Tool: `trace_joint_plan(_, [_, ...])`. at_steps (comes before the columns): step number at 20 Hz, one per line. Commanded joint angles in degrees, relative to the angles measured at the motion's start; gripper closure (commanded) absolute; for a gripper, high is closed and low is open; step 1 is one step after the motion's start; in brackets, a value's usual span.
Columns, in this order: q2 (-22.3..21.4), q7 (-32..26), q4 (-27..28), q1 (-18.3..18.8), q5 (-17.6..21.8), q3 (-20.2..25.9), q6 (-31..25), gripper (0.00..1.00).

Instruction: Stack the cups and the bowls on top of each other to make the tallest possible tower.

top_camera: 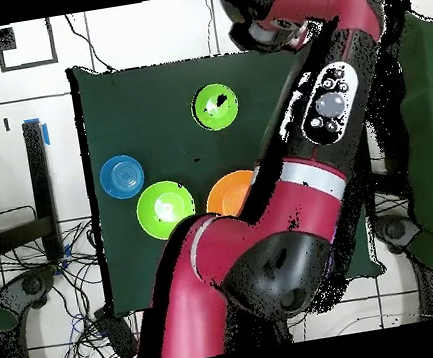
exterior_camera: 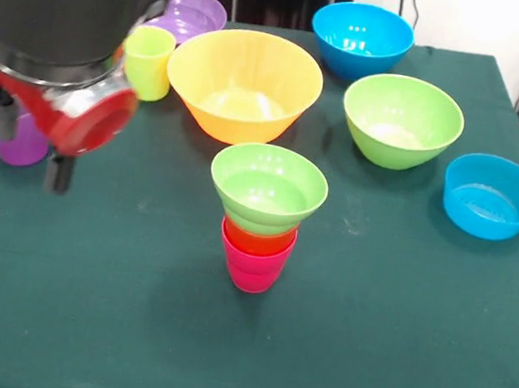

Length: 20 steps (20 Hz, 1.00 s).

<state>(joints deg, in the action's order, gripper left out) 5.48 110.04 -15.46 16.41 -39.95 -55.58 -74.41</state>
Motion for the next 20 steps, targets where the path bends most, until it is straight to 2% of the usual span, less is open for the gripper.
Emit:
trace_joint_plan(1, [0.32, -19.1, -8.5, 0.85, 7.54, 11.22, 4.42, 0.0])
trace_joint_plan(6, [0.86, -20.53, -10.23, 1.97, 10.55, 13.04, 5.38, 0.0])
trace_joint_plan(17, [0.64, -20.86, -6.86, 4.08, 14.42, 13.5, -1.22, 0.0])
trace_joint_plan(20, [-0.23, -20.35, -8.29, 3.82, 14.69, 14.85, -1.83, 0.0])
